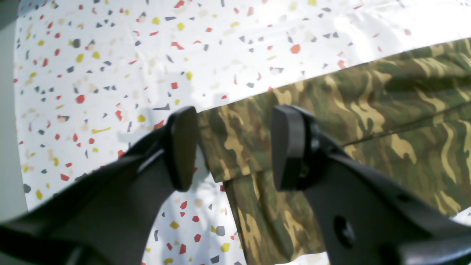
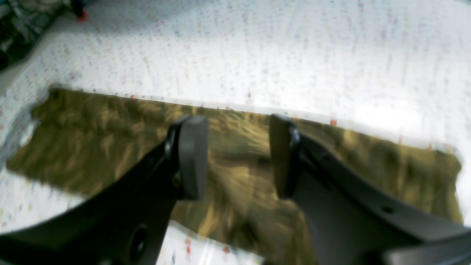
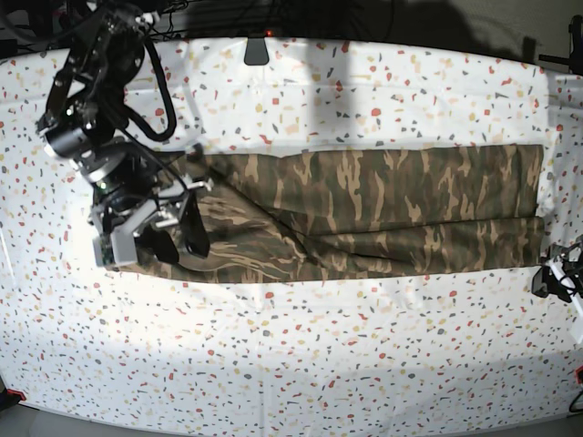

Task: Fold the T-shirt properly
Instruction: 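Fold the end held by the right gripper toward the left gripper, then grasp the strip end at the left gripper and lift it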

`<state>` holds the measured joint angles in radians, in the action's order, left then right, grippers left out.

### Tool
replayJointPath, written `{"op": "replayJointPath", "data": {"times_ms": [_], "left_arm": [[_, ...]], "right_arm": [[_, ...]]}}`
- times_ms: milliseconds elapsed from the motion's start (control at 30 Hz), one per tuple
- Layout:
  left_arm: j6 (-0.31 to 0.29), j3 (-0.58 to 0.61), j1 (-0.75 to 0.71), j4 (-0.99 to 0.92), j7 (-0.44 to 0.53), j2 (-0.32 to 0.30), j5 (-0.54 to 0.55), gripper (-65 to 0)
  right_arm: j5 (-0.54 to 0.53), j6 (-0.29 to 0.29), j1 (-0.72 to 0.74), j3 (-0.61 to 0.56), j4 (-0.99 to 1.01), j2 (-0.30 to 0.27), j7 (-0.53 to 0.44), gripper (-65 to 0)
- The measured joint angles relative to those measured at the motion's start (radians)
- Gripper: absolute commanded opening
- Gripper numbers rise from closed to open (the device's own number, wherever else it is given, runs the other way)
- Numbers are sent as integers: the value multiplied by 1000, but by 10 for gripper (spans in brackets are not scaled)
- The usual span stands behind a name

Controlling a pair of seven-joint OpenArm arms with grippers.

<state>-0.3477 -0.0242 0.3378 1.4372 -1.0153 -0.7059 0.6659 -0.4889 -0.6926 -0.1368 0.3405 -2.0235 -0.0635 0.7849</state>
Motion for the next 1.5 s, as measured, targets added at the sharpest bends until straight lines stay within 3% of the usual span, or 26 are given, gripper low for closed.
{"op": "replayJointPath", "data": {"times_ms": [100, 267, 467, 567, 667, 800, 967, 1167, 1500], "left_arm": [[1, 0, 6, -94, 36, 0, 6, -338], [-6, 0, 48, -425, 94, 2, 48, -338], [-234, -2, 215, -817, 29, 2, 270, -338], [-266, -2, 251, -924, 29, 4, 320, -338], [-306, -2, 246, -962, 28, 2, 286, -338], [-315, -2, 208, -966, 29, 4, 269, -338], [-341, -2, 169, -967, 7, 16, 339, -339], [-344, -8, 147, -964, -21, 86, 432, -339], [-356, -8, 147, -961, -6, 117, 435, -339]], "right_arm": [[3, 0, -116, -1, -10, 2, -1, -374], [14, 0, -216, -1, -55, -1, -21, -374], [-4, 0, -220, -1, -105, -18, -4, -374], [-16, 0, -222, -1, -114, -16, 22, -374], [-21, 0, -224, -1, -114, -16, 53, -374], [-24, 0, -221, -1, -114, -16, 51, -374], [-64, 0, -221, -1, -114, -18, 55, -374], [-64, 0, -221, -1, -114, -50, 55, -374], [-68, 0, -221, -1, -114, -47, 59, -374]]}}
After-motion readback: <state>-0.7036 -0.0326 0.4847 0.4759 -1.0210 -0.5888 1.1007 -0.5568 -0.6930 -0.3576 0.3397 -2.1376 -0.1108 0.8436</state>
